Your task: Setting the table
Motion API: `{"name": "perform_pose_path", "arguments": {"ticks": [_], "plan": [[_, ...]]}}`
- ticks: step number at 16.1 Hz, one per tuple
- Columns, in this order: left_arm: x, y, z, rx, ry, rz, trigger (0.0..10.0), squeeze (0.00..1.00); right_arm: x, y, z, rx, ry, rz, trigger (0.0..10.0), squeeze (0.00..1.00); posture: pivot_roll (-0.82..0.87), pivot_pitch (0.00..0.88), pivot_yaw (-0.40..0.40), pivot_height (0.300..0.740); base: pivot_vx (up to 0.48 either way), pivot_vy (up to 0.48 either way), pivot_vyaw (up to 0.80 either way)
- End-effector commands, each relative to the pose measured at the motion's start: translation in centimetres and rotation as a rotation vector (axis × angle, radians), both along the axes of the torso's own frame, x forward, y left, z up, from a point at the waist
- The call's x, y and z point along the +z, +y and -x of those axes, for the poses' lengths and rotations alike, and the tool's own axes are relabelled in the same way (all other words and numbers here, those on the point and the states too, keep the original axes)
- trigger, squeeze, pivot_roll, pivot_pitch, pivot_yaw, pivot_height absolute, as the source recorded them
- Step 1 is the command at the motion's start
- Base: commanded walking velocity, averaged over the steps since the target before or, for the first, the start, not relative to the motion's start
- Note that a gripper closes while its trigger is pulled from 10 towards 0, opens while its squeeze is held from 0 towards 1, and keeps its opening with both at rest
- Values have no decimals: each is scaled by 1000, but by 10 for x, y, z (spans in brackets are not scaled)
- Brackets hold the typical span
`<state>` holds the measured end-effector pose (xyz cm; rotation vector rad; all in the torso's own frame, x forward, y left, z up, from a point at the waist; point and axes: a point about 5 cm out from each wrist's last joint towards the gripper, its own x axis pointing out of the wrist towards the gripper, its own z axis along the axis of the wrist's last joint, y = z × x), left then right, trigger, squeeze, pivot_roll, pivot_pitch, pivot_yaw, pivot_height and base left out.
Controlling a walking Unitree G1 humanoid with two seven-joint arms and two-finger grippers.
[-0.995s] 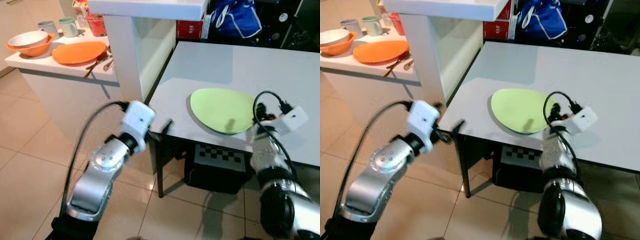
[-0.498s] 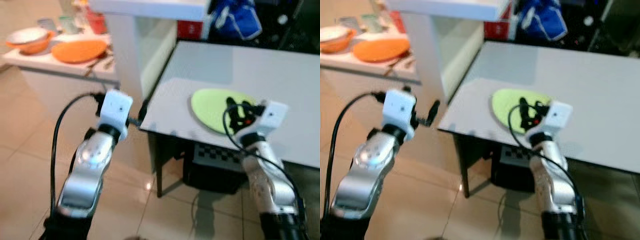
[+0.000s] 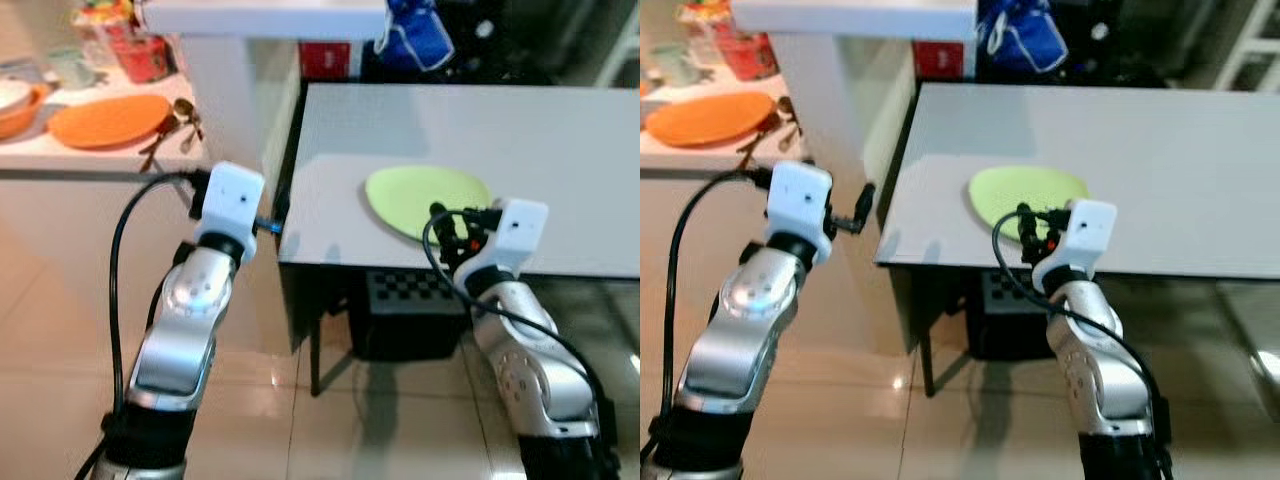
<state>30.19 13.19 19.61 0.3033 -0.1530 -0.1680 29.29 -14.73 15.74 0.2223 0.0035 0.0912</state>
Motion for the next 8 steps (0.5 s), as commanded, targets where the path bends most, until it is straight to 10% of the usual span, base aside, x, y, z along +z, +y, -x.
{"name": "perform_pose_path", "arguments": {"ticks": [1,8], "plan": [[-2,10,1,42,8,-13,10000,0,6,14,-3,52,-3,11,10000,0,1,0,19,740,0,472,-781],[-4,15,1,62,13,-23,10000,0,6,23,-8,95,17,90,10000,0,15,0,16,740,0,471,-166]]}}
